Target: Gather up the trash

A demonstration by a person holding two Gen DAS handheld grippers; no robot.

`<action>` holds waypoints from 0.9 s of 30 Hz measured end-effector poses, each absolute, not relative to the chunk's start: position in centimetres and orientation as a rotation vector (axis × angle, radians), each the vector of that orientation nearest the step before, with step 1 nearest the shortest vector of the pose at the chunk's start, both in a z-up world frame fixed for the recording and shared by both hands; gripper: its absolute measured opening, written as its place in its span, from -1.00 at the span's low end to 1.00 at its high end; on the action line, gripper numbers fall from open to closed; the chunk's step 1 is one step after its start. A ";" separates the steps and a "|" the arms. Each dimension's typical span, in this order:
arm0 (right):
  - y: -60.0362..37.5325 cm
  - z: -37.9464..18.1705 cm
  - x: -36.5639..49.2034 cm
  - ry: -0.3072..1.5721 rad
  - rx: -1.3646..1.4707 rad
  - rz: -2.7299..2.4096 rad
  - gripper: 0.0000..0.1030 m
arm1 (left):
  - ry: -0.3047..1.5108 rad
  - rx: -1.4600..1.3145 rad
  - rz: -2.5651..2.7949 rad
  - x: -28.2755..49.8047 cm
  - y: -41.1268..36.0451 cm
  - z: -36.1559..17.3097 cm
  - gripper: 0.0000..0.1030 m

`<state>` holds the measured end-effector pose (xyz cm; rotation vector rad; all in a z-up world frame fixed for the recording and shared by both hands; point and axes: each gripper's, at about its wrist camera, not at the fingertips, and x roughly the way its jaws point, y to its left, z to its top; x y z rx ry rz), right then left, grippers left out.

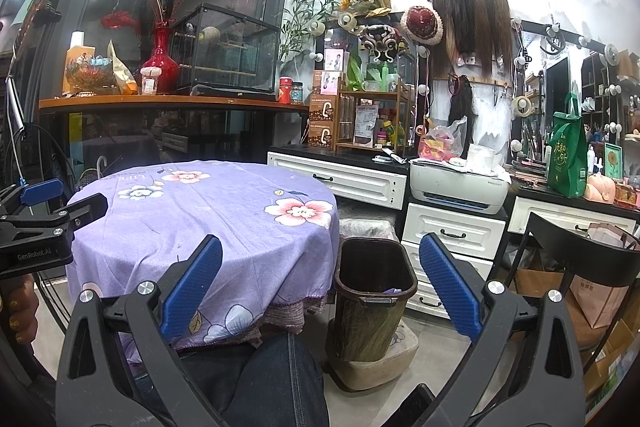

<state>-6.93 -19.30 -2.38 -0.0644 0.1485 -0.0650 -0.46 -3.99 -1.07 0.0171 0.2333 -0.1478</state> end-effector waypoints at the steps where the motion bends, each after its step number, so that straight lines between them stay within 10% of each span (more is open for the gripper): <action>1: -19.4 -2.3 -6.9 0.149 -0.065 -0.064 0.89 | 0.234 0.018 -0.148 -0.4 -4.0 -1.1 0.90; 27: -19.3 -3.1 -6.9 0.150 -0.066 -0.063 0.89 | 0.225 0.018 -0.155 -0.4 -3.8 -0.8 0.90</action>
